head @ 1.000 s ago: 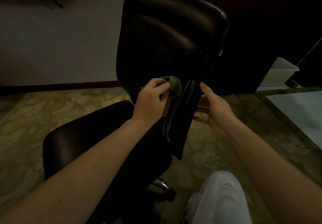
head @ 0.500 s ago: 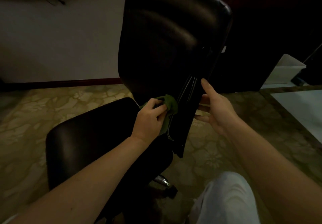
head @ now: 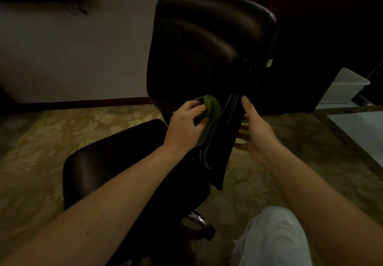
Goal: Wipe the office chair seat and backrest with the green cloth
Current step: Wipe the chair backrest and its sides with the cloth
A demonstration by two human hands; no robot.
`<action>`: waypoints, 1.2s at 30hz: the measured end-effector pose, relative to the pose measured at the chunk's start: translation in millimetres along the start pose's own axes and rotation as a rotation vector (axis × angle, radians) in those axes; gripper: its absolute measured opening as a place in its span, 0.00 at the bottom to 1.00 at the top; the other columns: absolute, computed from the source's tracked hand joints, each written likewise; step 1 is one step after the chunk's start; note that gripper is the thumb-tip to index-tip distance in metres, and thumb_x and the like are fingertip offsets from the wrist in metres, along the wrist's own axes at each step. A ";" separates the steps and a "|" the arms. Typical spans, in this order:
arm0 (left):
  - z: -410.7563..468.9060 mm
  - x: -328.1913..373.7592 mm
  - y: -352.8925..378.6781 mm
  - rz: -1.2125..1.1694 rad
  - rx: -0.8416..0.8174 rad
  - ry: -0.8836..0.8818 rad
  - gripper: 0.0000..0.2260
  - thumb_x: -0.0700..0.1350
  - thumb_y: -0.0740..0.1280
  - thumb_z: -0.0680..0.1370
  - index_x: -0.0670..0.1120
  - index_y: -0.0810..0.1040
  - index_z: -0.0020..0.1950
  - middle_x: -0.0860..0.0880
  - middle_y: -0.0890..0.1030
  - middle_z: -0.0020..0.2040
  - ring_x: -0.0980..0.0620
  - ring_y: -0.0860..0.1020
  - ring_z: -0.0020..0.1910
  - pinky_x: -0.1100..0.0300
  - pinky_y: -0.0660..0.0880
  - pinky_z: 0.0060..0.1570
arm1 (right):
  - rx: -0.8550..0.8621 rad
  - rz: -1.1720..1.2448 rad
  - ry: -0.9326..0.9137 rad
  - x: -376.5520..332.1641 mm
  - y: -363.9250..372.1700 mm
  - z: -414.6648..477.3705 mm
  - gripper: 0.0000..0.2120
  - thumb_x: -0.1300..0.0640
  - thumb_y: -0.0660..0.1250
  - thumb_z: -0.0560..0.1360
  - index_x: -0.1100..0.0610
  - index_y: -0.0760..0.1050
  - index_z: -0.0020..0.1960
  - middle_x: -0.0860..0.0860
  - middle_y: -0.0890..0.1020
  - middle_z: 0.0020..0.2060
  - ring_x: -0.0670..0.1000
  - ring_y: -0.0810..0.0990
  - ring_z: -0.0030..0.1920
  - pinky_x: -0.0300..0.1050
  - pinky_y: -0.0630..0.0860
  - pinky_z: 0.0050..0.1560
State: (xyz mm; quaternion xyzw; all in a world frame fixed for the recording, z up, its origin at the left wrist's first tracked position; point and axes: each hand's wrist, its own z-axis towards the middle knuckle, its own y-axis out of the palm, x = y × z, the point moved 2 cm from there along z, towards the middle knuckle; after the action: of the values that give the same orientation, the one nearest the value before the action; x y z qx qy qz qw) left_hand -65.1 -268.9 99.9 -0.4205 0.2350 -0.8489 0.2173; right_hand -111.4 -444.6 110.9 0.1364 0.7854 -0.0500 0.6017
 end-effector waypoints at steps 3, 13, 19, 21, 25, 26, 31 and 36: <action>-11.8 -8.9 8.9 -0.001 0.020 -0.028 0.14 0.41 0.72 0.78 0.42 0.82 0.63 0.46 0.78 0.64 0.50 0.76 0.63 0.58 0.73 0.66 | 0.021 -0.001 -0.017 2.6 -0.4 1.7 0.27 0.28 0.63 0.71 0.49 0.80 0.55 0.46 0.87 0.41 0.52 0.85 0.48 0.53 0.80 0.51; -36.9 -33.4 7.4 -0.007 -0.024 -0.104 0.12 0.35 0.72 0.77 0.41 0.83 0.60 0.46 0.80 0.62 0.53 0.78 0.60 0.63 0.73 0.63 | 0.015 0.050 -0.015 13.9 -3.5 7.8 0.28 0.31 0.65 0.71 0.50 0.79 0.59 0.49 0.85 0.51 0.51 0.84 0.51 0.51 0.79 0.48; -11.0 -6.3 -1.6 -0.038 0.058 -0.032 0.14 0.38 0.73 0.76 0.42 0.83 0.62 0.51 0.79 0.61 0.58 0.76 0.60 0.78 0.67 0.61 | 0.042 0.019 -0.035 22.1 -4.0 11.7 0.25 0.29 0.66 0.70 0.47 0.80 0.55 0.49 0.86 0.49 0.52 0.85 0.49 0.57 0.79 0.57; -11.0 -2.0 6.6 -0.021 0.065 -0.017 0.13 0.39 0.74 0.76 0.42 0.83 0.61 0.49 0.80 0.62 0.58 0.76 0.60 0.77 0.68 0.61 | 0.050 0.027 -0.040 21.5 -4.3 10.4 0.24 0.30 0.66 0.71 0.48 0.80 0.55 0.49 0.86 0.47 0.51 0.85 0.48 0.57 0.79 0.56; -16.5 -3.3 18.0 0.002 0.115 -0.057 0.12 0.39 0.74 0.76 0.41 0.84 0.60 0.47 0.81 0.61 0.54 0.77 0.60 0.72 0.69 0.63 | 0.053 0.036 -0.048 22.8 -4.4 12.2 0.24 0.30 0.66 0.70 0.48 0.80 0.52 0.48 0.86 0.45 0.51 0.85 0.47 0.56 0.80 0.55; -18.0 -3.7 19.5 0.001 0.119 -0.062 0.12 0.39 0.74 0.76 0.41 0.84 0.59 0.47 0.81 0.60 0.54 0.77 0.60 0.75 0.68 0.62 | 0.052 0.030 -0.051 24.2 -4.3 13.3 0.24 0.29 0.66 0.69 0.47 0.81 0.51 0.48 0.86 0.45 0.51 0.85 0.48 0.57 0.80 0.55; -26.6 -7.1 26.1 0.002 0.119 -0.078 0.11 0.39 0.74 0.76 0.42 0.84 0.58 0.48 0.81 0.58 0.53 0.78 0.58 0.66 0.74 0.61 | 0.070 0.018 -0.054 26.6 -2.0 14.6 0.30 0.27 0.65 0.68 0.50 0.79 0.55 0.51 0.85 0.49 0.52 0.85 0.49 0.58 0.80 0.55; -49.3 -14.8 34.9 -0.040 0.123 -0.163 0.08 0.38 0.72 0.76 0.43 0.84 0.55 0.50 0.79 0.53 0.53 0.79 0.51 0.62 0.78 0.53 | 0.073 0.002 -0.039 27.2 -0.3 11.4 0.30 0.24 0.64 0.64 0.47 0.77 0.50 0.53 0.84 0.52 0.54 0.84 0.51 0.59 0.79 0.57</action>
State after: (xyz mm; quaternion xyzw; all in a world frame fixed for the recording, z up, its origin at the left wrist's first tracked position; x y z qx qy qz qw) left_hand -91.2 -277.6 44.2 -0.4785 0.1558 -0.8289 0.2443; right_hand -107.3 -443.5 81.7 0.1578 0.7710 -0.0807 0.6117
